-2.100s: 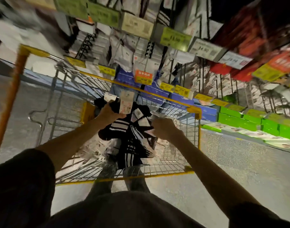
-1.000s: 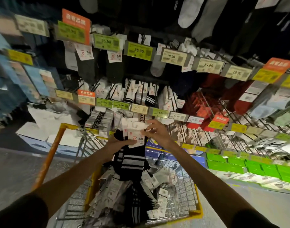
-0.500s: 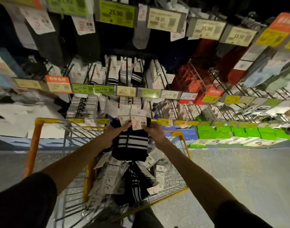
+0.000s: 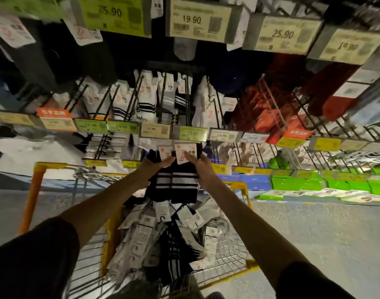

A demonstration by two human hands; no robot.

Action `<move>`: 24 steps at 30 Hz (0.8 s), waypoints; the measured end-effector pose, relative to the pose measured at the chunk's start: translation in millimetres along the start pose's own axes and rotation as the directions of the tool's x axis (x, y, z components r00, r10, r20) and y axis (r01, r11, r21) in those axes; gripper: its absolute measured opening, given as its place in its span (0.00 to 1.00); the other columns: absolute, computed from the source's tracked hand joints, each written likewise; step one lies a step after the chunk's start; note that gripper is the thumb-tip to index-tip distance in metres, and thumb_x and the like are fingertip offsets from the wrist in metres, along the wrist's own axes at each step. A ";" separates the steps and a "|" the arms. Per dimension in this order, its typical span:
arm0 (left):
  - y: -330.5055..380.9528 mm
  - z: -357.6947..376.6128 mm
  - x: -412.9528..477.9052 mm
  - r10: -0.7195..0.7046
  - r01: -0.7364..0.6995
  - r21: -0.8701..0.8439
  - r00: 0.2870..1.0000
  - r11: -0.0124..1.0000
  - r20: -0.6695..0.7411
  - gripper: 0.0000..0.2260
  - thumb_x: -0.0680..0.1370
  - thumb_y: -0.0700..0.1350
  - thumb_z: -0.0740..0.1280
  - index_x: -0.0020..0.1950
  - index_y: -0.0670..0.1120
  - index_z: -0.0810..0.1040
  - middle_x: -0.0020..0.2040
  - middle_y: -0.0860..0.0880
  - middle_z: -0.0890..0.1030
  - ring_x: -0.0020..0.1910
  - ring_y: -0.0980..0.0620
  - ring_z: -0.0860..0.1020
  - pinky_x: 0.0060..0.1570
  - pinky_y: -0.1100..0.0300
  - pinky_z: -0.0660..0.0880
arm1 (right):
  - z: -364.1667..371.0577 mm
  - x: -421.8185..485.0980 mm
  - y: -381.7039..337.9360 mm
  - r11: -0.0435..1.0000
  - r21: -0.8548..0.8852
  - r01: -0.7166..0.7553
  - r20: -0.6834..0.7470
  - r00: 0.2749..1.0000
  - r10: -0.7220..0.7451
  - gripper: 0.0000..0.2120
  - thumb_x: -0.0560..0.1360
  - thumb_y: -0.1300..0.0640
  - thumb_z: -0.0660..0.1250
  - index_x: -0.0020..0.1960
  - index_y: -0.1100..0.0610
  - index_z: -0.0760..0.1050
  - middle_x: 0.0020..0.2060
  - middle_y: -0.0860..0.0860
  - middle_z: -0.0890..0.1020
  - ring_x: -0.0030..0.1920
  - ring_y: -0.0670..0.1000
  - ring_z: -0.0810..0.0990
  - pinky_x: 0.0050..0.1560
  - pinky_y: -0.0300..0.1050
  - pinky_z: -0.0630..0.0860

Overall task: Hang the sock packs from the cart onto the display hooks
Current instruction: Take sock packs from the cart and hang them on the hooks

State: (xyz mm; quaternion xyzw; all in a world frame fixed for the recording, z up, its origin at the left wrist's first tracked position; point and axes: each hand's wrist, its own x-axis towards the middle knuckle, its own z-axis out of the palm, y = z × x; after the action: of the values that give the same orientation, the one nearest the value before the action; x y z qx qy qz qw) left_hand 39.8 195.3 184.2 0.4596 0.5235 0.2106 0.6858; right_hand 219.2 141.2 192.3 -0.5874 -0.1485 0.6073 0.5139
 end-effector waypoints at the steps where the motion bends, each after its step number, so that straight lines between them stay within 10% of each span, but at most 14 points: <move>1: 3.3 2.8 0.5 0.015 -0.016 0.010 1.000 1.000 0.010 0.16 0.68 0.52 0.78 0.55 0.52 0.83 0.50 0.54 0.86 0.53 0.55 0.83 0.60 0.51 0.77 | -3.3 3.2 0.5 1.000 0.011 0.028 0.028 0.999 -0.028 0.14 0.73 0.62 0.73 0.57 0.65 0.79 0.56 0.65 0.82 0.55 0.62 0.82 0.61 0.59 0.77; 7: 2.5 1.4 4.3 0.029 -0.028 -0.049 0.999 0.998 0.019 0.28 0.59 0.53 0.81 0.57 0.49 0.81 0.51 0.51 0.86 0.53 0.53 0.84 0.50 0.60 0.81 | -14.4 16.9 -1.8 0.981 -0.060 0.182 0.099 0.980 -0.175 0.17 0.69 0.60 0.76 0.55 0.64 0.80 0.53 0.63 0.83 0.55 0.63 0.82 0.59 0.60 0.77; 17: 4.6 -5.1 10.1 0.055 -0.057 0.042 0.998 0.997 0.043 0.20 0.69 0.41 0.78 0.59 0.44 0.82 0.52 0.48 0.86 0.53 0.52 0.83 0.51 0.59 0.80 | -22.2 12.8 -5.6 0.970 -0.120 0.211 0.179 0.966 -0.188 0.09 0.74 0.67 0.70 0.53 0.60 0.80 0.48 0.56 0.85 0.51 0.56 0.84 0.52 0.50 0.80; 24: 15.1 -4.9 20.2 0.070 -0.072 -0.043 0.996 0.996 -0.054 0.21 0.59 0.49 0.80 0.50 0.56 0.83 0.49 0.54 0.86 0.52 0.54 0.84 0.51 0.57 0.81 | -3.4 25.2 -20.3 0.960 -0.157 0.230 0.106 0.971 -0.215 0.12 0.77 0.61 0.68 0.59 0.65 0.78 0.52 0.60 0.84 0.52 0.58 0.83 0.53 0.52 0.80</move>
State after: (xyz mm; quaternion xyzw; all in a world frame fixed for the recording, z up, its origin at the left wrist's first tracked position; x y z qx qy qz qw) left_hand 45.6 220.3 186.3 0.4567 0.5198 0.2585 0.6741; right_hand 236.8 168.6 193.2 -0.5810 -0.2869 0.5561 0.5205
